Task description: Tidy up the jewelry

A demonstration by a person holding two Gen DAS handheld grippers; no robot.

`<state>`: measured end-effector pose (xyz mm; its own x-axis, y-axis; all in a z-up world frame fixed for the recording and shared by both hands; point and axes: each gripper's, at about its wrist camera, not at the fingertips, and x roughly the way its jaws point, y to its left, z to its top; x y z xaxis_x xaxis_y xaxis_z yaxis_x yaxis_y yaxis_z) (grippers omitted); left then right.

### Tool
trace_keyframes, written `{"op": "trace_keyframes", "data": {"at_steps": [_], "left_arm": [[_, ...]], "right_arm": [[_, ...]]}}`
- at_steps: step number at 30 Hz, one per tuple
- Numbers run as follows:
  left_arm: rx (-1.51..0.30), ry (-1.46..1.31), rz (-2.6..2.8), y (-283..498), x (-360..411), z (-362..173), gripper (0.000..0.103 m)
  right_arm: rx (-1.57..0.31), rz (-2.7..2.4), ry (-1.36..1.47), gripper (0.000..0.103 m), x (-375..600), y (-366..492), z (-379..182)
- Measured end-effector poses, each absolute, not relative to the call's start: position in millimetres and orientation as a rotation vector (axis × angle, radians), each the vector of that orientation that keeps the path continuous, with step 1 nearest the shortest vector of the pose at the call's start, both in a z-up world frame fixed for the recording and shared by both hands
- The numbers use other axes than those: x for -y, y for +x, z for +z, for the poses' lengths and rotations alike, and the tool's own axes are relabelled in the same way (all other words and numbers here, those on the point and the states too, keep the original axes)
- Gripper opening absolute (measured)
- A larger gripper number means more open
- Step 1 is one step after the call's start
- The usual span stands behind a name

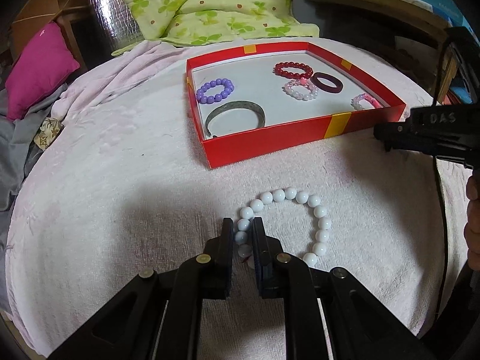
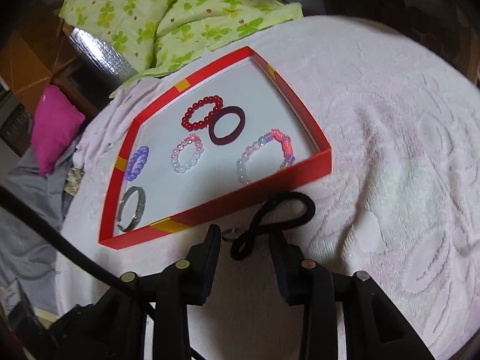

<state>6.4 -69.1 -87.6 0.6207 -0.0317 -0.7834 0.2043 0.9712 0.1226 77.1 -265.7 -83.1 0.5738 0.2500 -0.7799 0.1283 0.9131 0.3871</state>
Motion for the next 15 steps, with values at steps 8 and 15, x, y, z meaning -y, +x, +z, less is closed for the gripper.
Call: {"op": "trace_keyframes", "data": {"at_steps": [8,15], "left_arm": [[-0.893,0.207,-0.132,7,69,-88,0.016],[-0.892,0.21,-0.096,9,67,-89,0.038]], "right_arm": [[-0.953,0.059,0.321,0.023,261,71,-81],[-0.982,0.185,0.321,0.023,261,55,-77]]}}
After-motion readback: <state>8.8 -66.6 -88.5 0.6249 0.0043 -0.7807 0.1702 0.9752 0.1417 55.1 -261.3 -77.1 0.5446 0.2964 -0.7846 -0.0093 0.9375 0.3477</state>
